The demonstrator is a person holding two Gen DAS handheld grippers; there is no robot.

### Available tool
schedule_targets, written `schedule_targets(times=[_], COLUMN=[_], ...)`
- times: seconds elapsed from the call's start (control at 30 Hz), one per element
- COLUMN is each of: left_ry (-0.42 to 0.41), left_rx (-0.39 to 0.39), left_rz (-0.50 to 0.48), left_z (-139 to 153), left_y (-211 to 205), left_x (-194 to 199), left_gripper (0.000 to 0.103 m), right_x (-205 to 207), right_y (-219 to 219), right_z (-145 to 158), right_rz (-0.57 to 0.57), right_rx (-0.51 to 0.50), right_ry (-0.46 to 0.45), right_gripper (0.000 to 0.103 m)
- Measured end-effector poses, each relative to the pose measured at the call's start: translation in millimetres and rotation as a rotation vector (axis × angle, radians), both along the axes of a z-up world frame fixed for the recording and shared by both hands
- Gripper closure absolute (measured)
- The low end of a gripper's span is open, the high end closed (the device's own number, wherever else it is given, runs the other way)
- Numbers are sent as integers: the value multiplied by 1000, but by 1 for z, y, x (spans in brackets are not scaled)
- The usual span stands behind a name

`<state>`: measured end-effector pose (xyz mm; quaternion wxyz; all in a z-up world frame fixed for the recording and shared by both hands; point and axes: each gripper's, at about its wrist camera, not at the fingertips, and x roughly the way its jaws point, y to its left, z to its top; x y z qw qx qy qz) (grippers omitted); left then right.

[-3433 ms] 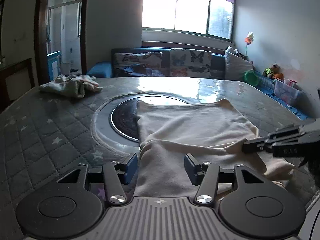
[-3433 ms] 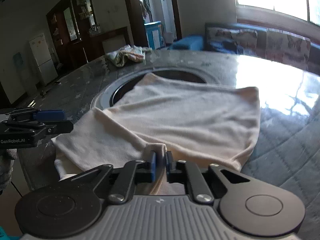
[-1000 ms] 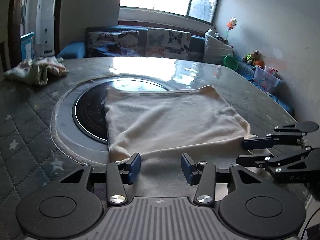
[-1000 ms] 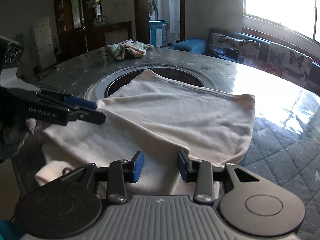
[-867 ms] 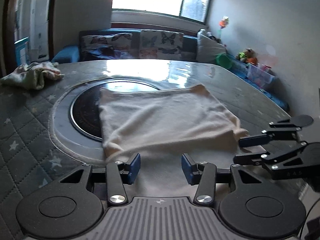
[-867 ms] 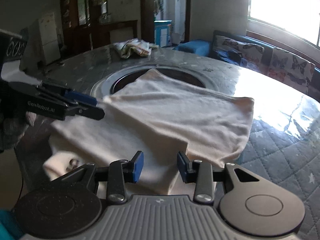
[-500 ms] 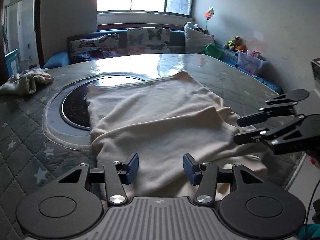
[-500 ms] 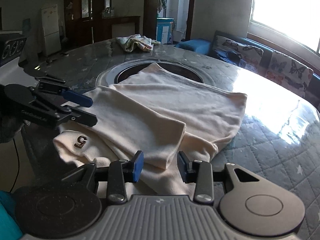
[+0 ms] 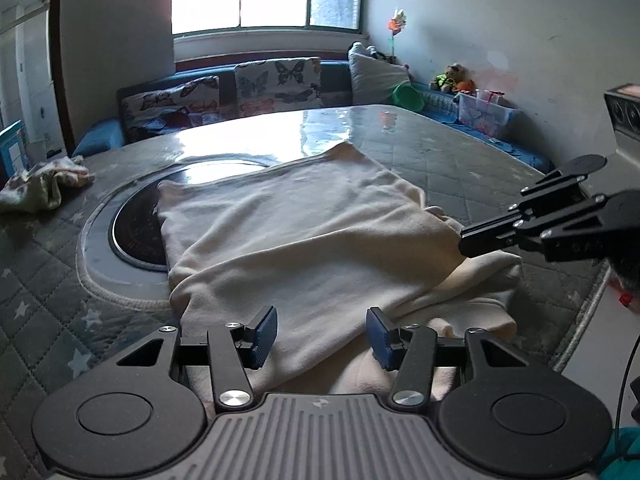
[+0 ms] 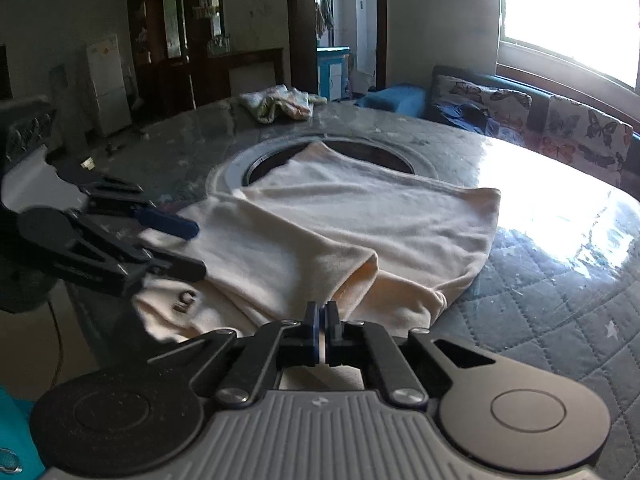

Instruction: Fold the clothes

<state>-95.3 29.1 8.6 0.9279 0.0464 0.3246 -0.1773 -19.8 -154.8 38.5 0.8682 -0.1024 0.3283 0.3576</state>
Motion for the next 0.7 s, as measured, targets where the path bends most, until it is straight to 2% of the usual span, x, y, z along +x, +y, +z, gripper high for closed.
schedule_targets(times=[0.17, 0.37, 0.47, 0.53, 0.6, 0.7], left_ry=[-6, -3, -4, -5, -13, -26], left_rx=[6, 43, 61, 77, 89, 100], left_rz=[-55, -110, -142, -158, -163, -164], left_z=[0, -6, -9, -12, -14, -15], left_y=[-6, -20, -26, -30, -32, -33], left_x=[-3, 1, 4, 5, 5, 4], left_gripper=[50, 52, 58, 69, 74, 89], right_x=[-1, 5, 7, 10, 16, 21], right_y=[-4, -2, -4, -5, -5, 2], right_z=[6, -4, 0, 3, 4, 3], right_rz=[-13, -38, -51, -62, -76, -62], right_rx=[20, -50, -38, -33, -19, -6], right_ry=[18, 38, 17, 1, -3, -6], right_gripper=[101, 96, 93, 93, 93, 91])
